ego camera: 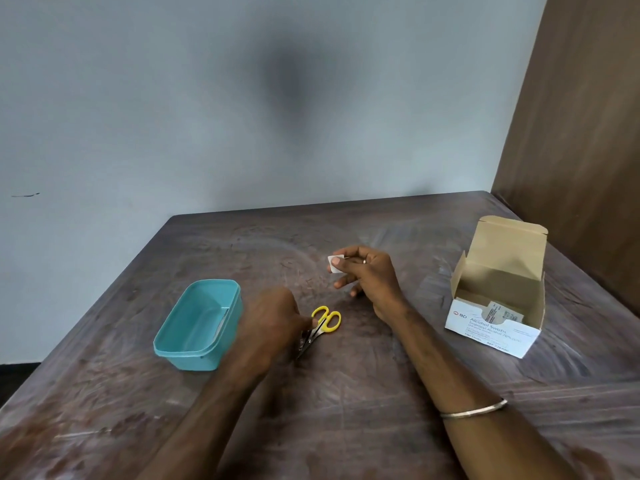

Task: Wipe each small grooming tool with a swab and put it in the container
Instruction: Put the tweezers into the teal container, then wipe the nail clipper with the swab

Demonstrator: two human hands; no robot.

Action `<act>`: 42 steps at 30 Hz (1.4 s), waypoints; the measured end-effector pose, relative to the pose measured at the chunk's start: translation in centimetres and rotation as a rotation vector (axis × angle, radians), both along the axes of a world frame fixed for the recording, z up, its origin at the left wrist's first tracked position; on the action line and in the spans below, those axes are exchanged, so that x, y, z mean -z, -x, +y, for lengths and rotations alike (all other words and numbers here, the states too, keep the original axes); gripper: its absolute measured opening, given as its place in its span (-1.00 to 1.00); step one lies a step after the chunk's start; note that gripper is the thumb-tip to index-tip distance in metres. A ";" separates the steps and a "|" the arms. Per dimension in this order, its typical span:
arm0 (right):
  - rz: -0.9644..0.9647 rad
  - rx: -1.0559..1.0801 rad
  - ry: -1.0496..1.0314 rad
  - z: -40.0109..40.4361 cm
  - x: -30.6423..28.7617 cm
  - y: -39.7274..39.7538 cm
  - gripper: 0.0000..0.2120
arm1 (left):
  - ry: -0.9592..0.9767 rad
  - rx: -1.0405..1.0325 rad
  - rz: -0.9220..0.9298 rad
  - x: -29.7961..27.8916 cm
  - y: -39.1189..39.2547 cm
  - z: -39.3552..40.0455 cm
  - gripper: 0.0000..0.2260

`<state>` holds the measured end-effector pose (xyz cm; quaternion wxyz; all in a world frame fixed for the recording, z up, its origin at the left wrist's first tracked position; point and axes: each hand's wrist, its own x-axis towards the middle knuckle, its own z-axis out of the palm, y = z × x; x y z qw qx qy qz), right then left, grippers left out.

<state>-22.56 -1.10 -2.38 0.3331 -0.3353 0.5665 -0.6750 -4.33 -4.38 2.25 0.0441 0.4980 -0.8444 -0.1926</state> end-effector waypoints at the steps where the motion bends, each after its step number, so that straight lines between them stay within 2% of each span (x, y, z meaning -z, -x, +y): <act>1: 0.001 -0.003 -0.001 0.0 0.0 0.0 -0.93 | -0.002 -0.001 -0.002 0.2 0.1 0.0 -0.71; 7: 0.024 -0.019 -0.002 -0.1 0.1 0.1 -0.94 | -0.035 0.014 -0.004 0.1 0.6 -0.1 -0.79; 11: 0.025 -0.013 0.012 -0.1 0.0 0.2 -0.84 | -0.063 0.001 0.094 0.1 0.4 -0.7 -0.83; 15: 0.072 -0.005 0.022 -0.3 0.1 0.2 -0.84 | -0.130 -0.022 0.353 -0.4 0.5 -1.2 -0.80; 20: 0.265 0.063 -0.011 -0.5 0.4 0.1 -0.83 | -0.278 -0.113 0.775 -0.3 2.0 -2.6 -0.82; 22: 0.301 0.080 -0.004 -0.6 0.4 0.1 -0.83 | -0.338 -0.136 0.866 0.2 2.6 -3.3 -0.81; 29: 0.508 0.076 0.008 -0.4 0.4 0.4 -0.68 | -0.461 -0.032 0.916 2.3 4.4 -4.3 -0.83; 34: 0.604 0.048 0.043 -0.6 1.0 0.7 -0.78 | -0.544 -0.034 0.989 2.9 4.3 -4.8 -0.78; 37: 0.658 0.084 0.050 -0.7 0.9 0.6 -0.86 | -0.605 0.031 1.013 3.0 3.8 -5.2 -0.81; 39: 0.696 0.128 0.046 -0.6 0.9 0.7 -0.87 | -0.610 0.100 1.002 3.2 3.6 -5.3 -0.87; 42: 0.747 0.149 0.036 -0.5 0.8 0.8 -0.86 | -0.573 0.134 0.996 3.4 3.6 -5.4 -0.83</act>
